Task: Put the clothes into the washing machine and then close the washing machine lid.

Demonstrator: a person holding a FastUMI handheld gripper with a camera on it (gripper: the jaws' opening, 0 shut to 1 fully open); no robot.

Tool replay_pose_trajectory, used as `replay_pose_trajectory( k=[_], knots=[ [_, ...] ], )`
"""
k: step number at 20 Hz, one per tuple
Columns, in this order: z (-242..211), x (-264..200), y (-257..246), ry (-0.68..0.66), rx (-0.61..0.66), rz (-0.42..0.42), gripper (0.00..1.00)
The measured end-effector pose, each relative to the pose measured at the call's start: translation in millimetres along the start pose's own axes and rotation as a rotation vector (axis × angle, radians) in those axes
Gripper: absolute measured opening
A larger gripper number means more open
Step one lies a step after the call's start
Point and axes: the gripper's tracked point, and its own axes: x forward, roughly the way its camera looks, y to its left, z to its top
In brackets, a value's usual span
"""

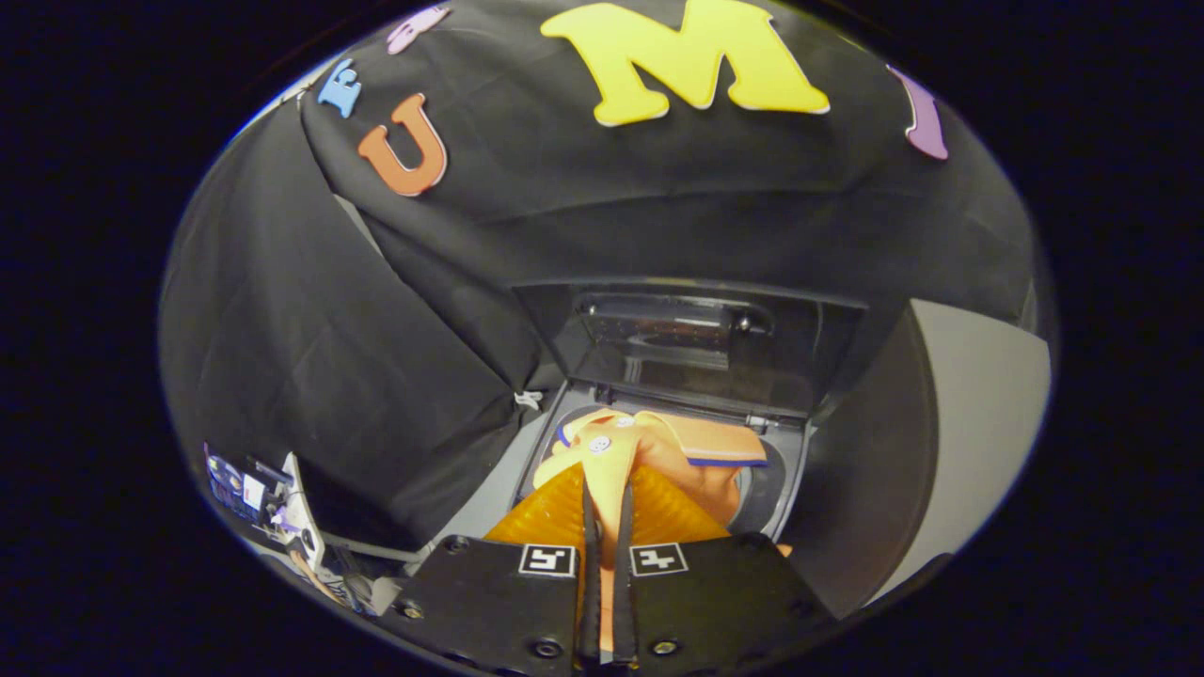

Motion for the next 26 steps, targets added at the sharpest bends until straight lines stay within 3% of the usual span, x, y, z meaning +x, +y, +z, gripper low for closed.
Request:
replay_pose_trajectory(
  k=[12,15,23,25,26],
  knots=[
    [-25,114,-27,0.195,0.029,-0.09,0.08],
    [-31,128,-42,0.231,0.032,-0.16,0.08],
    [-34,136,-38,0.243,0.064,-0.176,0.09],
    [-33,135,-33,0.231,0.065,-0.169,0.16],
    [-30,131,-31,0.216,0.063,-0.174,0.31]
  ],
)
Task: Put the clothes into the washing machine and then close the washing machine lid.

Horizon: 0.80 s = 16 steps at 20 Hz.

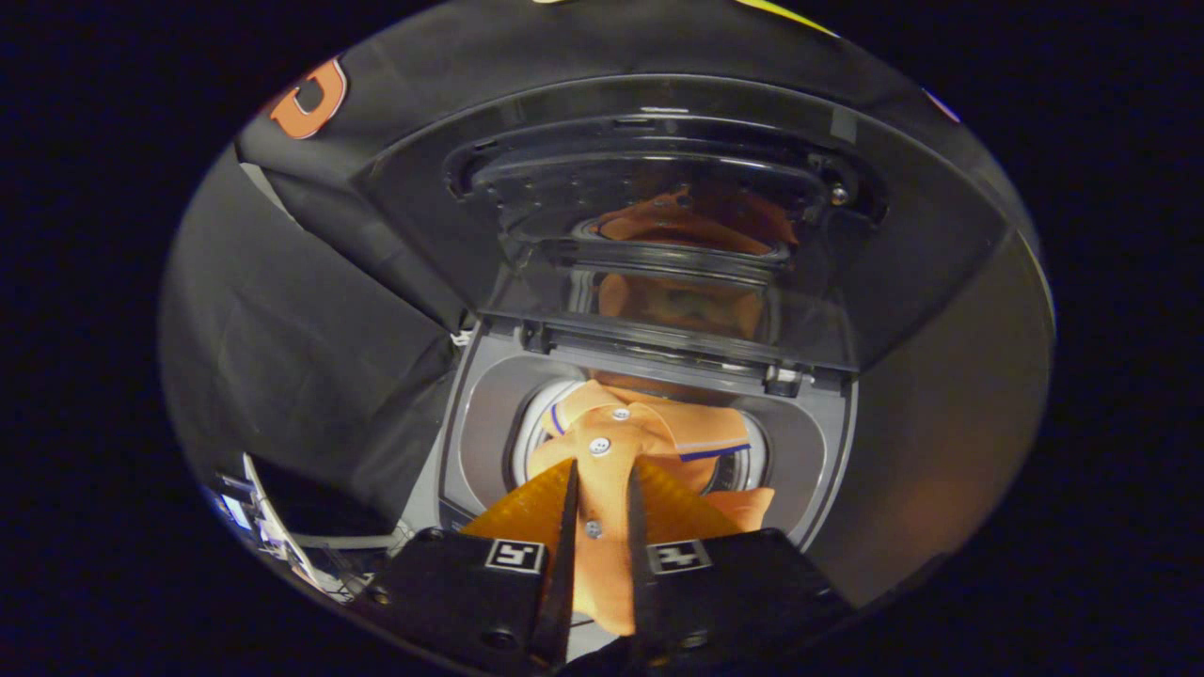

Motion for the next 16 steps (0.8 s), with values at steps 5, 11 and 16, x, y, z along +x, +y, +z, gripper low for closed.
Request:
replay_pose_trajectory(
  k=[5,11,16],
  knots=[
    [9,-11,2,-0.066,-0.046,-0.054,0.89],
    [7,-21,1,-0.094,-0.054,-0.079,0.89],
    [6,-26,4,-0.112,-0.059,-0.082,0.89]
  ],
)
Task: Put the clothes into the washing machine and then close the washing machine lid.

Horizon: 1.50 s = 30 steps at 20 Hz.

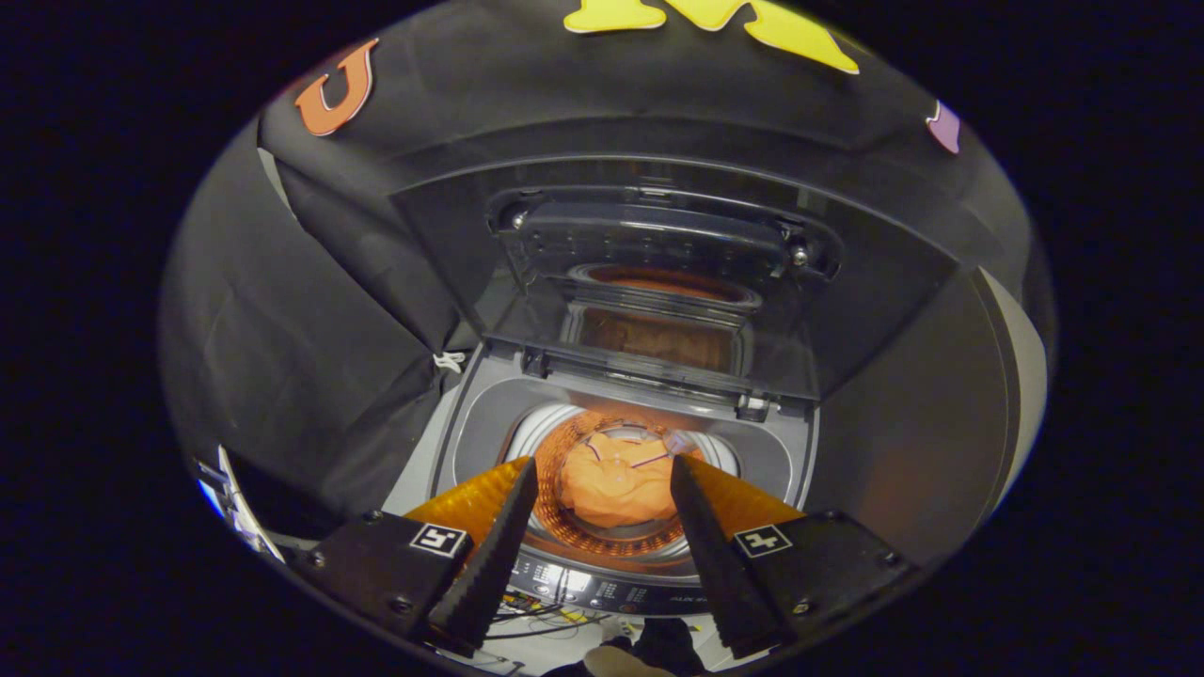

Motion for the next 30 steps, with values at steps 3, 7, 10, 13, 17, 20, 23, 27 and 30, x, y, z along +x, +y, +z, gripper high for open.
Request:
replay_pose_trajectory(
  k=[3,7,10,13,17,20,23,27,30],
  knots=[
    [4,-4,-4,-0.029,-0.015,-0.025,0.89],
    [13,-14,-2,-0.058,0.002,-0.027,0.89],
    [24,-22,-4,-0.093,0.025,-0.033,0.89],
    [45,-35,0,-0.14,0.05,-0.028,0.89],
    [80,-50,-1,-0.204,0.087,-0.024,0.89],
    [112,-64,-3,-0.254,0.12,-0.03,0.89],
    [142,-70,-8,-0.294,0.144,-0.046,0.89],
    [174,-78,-13,-0.333,0.173,-0.061,0.89],
    [194,-69,-14,-0.341,0.2,-0.073,0.88]
  ],
)
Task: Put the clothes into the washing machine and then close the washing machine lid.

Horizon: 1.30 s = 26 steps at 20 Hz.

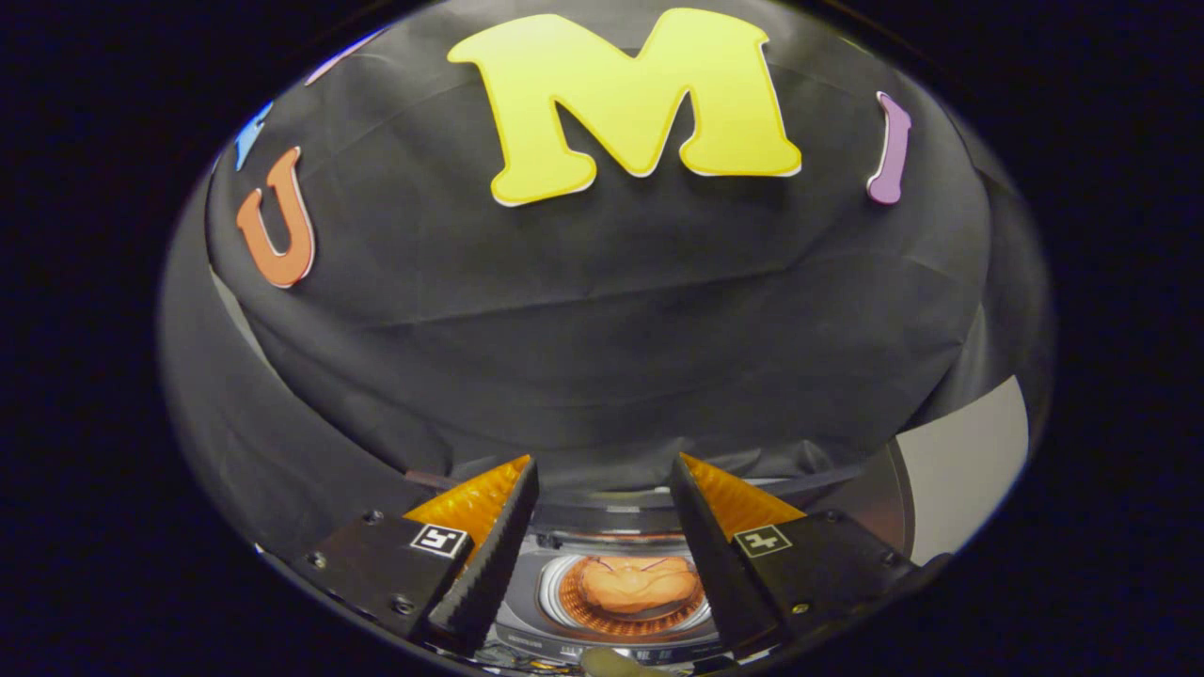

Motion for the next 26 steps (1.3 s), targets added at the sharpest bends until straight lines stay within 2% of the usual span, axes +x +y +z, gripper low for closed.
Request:
replay_pose_trajectory(
  k=[5,13,18,26],
  knots=[
    [12,30,1,0.007,-0.035,-0.052,0.89],
    [1,73,-9,0.082,-0.016,-0.095,0.89],
    [-26,84,-8,0.147,-0.034,-0.109,0.89],
    [-27,84,-7,0.106,-0.048,-0.111,0.9]
  ],
)
